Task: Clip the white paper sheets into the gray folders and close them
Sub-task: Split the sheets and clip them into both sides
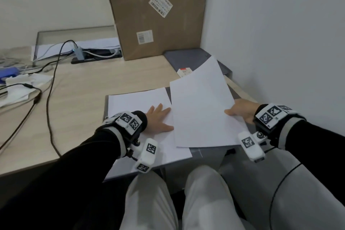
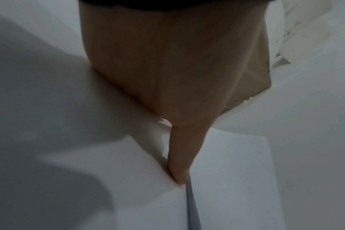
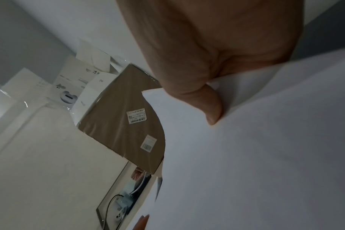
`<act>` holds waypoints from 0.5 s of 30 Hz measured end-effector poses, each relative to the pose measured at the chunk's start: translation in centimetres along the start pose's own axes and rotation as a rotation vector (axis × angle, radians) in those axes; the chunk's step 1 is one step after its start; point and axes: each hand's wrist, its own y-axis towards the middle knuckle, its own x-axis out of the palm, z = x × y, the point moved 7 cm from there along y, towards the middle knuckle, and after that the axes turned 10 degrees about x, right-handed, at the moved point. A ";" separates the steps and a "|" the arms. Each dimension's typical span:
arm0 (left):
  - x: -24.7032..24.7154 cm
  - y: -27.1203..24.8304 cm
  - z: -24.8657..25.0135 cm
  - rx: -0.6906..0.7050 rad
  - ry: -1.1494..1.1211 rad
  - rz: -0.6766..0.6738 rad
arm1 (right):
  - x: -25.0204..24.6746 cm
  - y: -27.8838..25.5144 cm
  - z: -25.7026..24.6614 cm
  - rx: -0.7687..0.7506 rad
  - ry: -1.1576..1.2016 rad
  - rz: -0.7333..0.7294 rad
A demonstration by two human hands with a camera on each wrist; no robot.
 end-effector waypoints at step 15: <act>-1.9 -5.4 -10.1 -0.166 -0.491 0.241 | 6.5 -1.8 -5.9 -0.122 0.075 -0.207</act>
